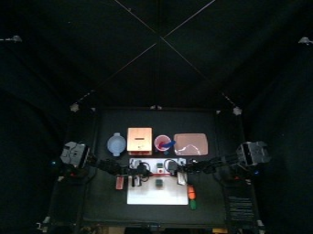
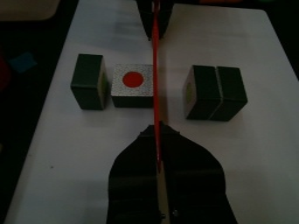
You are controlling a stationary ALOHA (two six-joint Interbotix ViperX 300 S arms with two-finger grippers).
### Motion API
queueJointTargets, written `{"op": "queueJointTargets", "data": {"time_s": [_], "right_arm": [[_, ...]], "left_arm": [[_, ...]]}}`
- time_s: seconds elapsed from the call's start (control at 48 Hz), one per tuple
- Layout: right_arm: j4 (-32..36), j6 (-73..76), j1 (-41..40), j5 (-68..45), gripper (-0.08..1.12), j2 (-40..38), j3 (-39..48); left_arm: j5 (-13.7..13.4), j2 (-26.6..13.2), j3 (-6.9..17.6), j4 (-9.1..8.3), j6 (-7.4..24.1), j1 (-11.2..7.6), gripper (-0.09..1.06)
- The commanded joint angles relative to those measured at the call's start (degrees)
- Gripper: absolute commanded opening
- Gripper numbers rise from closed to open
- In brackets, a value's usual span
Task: Cut the sushi into 4 pieces with the knife
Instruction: Cut the sushi into 4 pieces
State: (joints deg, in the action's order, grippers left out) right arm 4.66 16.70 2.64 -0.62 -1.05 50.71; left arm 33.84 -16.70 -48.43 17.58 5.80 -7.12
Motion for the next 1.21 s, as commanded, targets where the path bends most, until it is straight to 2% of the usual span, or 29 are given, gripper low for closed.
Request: {"op": "queueJointTargets", "data": {"time_s": [0.021, 0.188, 0.333, 0.458, 0.583, 0.771, 1.0, 1.208], "right_arm": [[0.2, 0.1, -0.8, -0.4, 0.1, -1.4, -1.0], [0.2, 0.2, -0.4, 0.3, 0.1, -3.1, -1.8], [0.2, 0.2, 0.5, 2.2, 0.1, -6.4, -3.5], [0.2, 0.2, 2.9, 3.5, 0.1, -8.6, -4.3], [0.3, -0.2, 5.5, 3.5, 0.1, -9.4, -4.4], [0.2, 0.2, 7.2, 3.5, 0.1, -9.2, -4.1], [-0.1, 0.3, 7.5, 3.7, 0.1, -8.8, -4.3], [-0.3, 0.4, 7.6, 4.6, 0.1, -8.6, -4.4]], "left_arm": [[-0.7, 0.5, 0.6, -0.35, 0.1, 1.93, 0.24], [-0.9, 3.0, 0.5, -0.88, 0.1, 1.93, 0.24], [-1.8, 7.8, 0.4, -3.52, 0.1, 1.23, 0.24], [-3.9, 12.0, 0.4, -5.89, 0.0, -0.62, 0.24], [-5.5, 13.9, 0.4, -7.12, 0.0, -2.29, 0.24], [-6.1, 13.4, 0.5, -7.21, -0.3, -4.22, 0.24], [-6.1, 11.1, 0.8, -6.68, -0.3, -5.1, 0.24], [-6.2, 9.8, 1.4, -6.42, -0.1, -5.1, 0.24]]}}
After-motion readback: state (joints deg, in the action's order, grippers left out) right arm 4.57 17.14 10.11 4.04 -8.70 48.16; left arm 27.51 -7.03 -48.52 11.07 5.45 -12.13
